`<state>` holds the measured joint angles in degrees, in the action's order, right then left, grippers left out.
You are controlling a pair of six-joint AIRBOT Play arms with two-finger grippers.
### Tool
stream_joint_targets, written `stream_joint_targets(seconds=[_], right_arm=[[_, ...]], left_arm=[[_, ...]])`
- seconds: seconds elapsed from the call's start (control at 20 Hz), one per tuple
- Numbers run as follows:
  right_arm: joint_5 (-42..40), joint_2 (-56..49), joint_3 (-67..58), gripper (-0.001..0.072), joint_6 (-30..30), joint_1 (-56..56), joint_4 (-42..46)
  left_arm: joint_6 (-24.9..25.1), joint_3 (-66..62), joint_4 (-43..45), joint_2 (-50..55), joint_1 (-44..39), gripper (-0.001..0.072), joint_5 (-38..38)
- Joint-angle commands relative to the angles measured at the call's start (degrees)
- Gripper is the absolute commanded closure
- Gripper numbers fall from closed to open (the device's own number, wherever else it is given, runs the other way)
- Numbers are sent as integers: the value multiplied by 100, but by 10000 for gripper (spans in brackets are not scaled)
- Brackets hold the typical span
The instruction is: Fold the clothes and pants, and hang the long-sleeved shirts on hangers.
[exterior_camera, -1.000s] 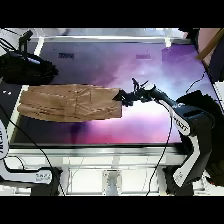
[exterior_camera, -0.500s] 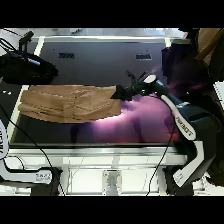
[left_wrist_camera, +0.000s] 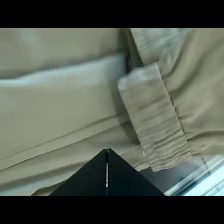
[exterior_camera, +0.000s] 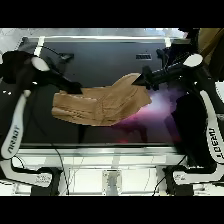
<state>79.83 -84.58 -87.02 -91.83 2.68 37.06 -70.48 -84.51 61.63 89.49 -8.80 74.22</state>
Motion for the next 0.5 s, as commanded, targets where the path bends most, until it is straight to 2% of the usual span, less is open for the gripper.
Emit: stream_joint_targets(seconds=[0.0, 0.3, 0.45], right_arm=[[-186, 111, -337, 674, -531, -13, 37], [-348, 94, -671, 674, -929, 55, 74], [-717, 44, -671, 674, -931, 321, 85]], left_arm=[[48, 264, 39, 586, -1014, 691, -605], [-175, 249, 66, 1373, -1628, 691, -1703], [-168, 249, -745, 1539, -1659, 691, -2164]])
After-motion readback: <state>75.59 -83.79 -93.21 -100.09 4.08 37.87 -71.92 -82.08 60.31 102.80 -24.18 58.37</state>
